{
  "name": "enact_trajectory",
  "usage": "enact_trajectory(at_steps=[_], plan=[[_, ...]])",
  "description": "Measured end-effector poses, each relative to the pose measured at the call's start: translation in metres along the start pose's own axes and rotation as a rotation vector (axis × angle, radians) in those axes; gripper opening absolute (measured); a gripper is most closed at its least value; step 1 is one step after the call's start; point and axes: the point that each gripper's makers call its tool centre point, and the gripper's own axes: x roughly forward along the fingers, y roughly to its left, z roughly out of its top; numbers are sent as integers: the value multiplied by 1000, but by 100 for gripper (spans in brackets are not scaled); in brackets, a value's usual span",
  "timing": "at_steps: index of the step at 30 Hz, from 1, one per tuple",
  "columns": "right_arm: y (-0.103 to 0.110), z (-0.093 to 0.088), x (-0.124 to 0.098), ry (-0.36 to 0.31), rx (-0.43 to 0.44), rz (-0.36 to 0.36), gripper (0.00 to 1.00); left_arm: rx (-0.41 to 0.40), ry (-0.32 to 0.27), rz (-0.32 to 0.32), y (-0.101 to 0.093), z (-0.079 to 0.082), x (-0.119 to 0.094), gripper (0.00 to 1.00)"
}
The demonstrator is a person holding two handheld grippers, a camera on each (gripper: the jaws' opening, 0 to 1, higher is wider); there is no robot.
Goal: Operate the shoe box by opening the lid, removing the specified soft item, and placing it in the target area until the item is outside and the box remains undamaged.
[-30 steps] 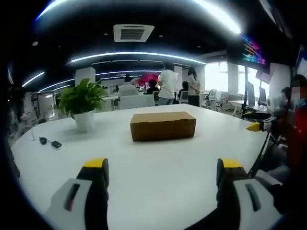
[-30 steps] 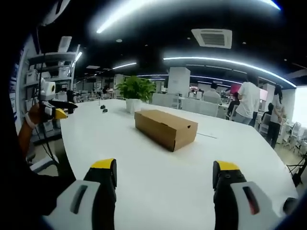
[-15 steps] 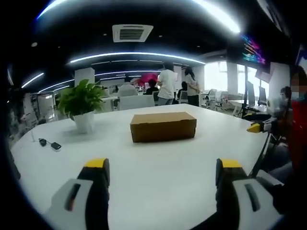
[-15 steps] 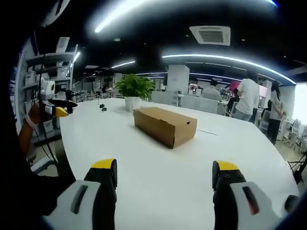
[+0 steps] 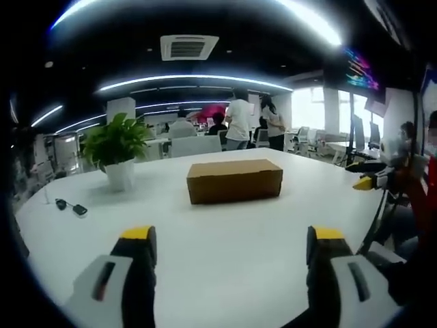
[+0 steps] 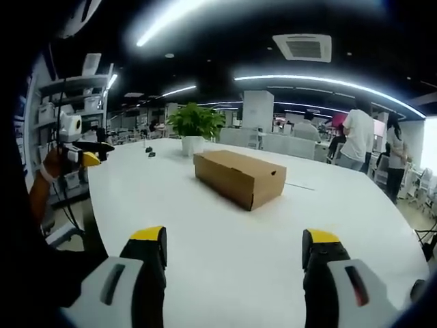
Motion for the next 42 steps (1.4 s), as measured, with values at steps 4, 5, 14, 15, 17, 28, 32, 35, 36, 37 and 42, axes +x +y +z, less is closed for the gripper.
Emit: enact_trajectory(at_steps=[4, 5, 14, 15, 17, 28, 32, 35, 36, 37, 42], plan=[[-4, 1, 3, -11, 18, 5, 84, 8, 0, -14, -4, 2, 6, 94], [-4, 1, 5, -13, 24, 9, 84, 7, -1, -15, -2, 1, 7, 93], [-9, 0, 20, -11, 36, 39, 83, 5, -9, -25, 1, -3, 16, 93], [-9, 1, 22, -12, 37, 43, 83, 4, -11, -25, 2, -3, 16, 93], [-8, 3, 26, -12, 41, 53, 83, 7, -13, -26, 3, -3, 17, 93], [-16, 12, 47, -25, 39, 60, 83, 17, -33, -33, 1, -4, 17, 93], [-18, 17, 54, -32, 39, 64, 83, 15, -34, -33, 1, -4, 17, 93], [-20, 21, 60, -44, 55, 69, 83, 17, -37, -33, 0, -4, 16, 93], [-22, 23, 62, -46, 57, 68, 83, 17, -38, -33, 0, -4, 16, 93], [-23, 24, 64, -47, 58, 67, 82, 17, -40, -30, 1, -4, 15, 93], [-25, 29, 71, -53, 64, 76, 82, 13, -44, -23, 3, -5, 13, 93]])
